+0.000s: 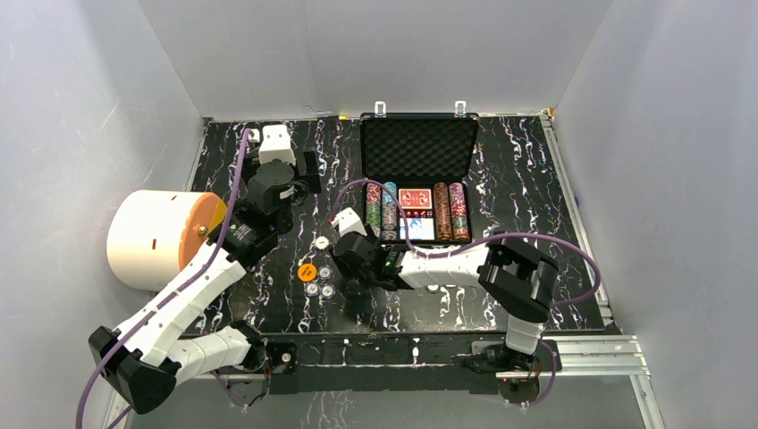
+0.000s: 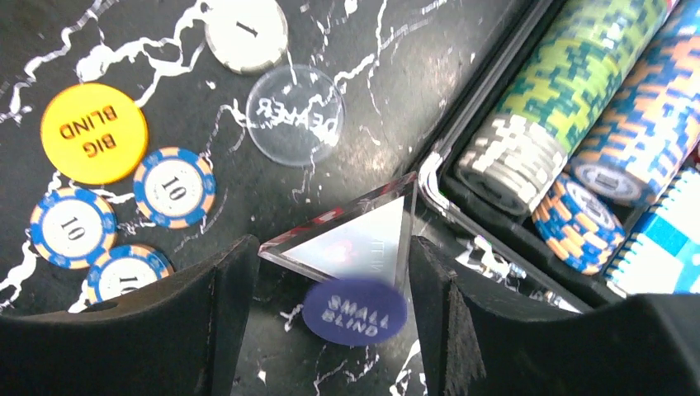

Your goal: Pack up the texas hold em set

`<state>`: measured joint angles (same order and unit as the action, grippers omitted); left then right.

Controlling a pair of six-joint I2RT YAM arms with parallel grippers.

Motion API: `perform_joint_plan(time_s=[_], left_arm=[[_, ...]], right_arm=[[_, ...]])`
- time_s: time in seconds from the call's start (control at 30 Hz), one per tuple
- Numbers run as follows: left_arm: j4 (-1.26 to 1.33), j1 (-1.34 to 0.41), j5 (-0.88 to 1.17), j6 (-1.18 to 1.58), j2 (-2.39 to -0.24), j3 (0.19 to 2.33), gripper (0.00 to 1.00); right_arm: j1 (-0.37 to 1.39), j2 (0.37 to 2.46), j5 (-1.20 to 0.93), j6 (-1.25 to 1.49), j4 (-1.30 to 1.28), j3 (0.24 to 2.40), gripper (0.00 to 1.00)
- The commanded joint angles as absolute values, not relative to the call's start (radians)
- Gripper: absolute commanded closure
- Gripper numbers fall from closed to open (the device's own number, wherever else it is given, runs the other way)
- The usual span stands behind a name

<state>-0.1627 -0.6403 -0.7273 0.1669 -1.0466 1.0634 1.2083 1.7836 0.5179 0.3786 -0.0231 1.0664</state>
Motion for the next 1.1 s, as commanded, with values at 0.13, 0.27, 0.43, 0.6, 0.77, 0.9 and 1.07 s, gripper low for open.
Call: perform_joint_plan(time_s=[0.13, 0.27, 0.43, 0.6, 0.77, 0.9, 1.07], left_arm=[[-0.150, -0.612, -0.727, 0.191, -1.054, 1.083, 0.02], [-0.149, -0.604, -0.721, 0.193, -1.053, 1.086, 0.02], [-0.149, -0.599, -0.710, 0.190, -1.046, 1.087, 0.02], [-0.141, -0.596, -0.700, 0.196, -1.037, 1.068, 0.01], [-0.152, -0.592, -0.689, 0.204, -1.043, 1.055, 0.02], [-0.153, -0.588, -0.668, 0.216, -1.050, 1.044, 0.02], [-0.160, -0.585, -0.662, 0.221, -1.060, 1.042, 0.02]], right_arm=[[1.152, 1.752, 0.570, 0.295, 0.164, 1.085, 0.27], [1.109, 1.747, 0.563, 0.304, 0.163, 1.100, 0.28], [1.024, 1.673, 0.572, 0.352, 0.081, 1.126, 0.29], [0.914, 1.620, 0.558, 0.423, -0.037, 1.133, 0.31], [0.812, 1.646, 0.542, 0.452, -0.173, 1.170, 0.32], [0.744, 1.700, 0.496, 0.447, -0.237, 1.210, 0.32], [0.708, 1.787, 0.455, 0.409, -0.262, 1.259, 0.32]])
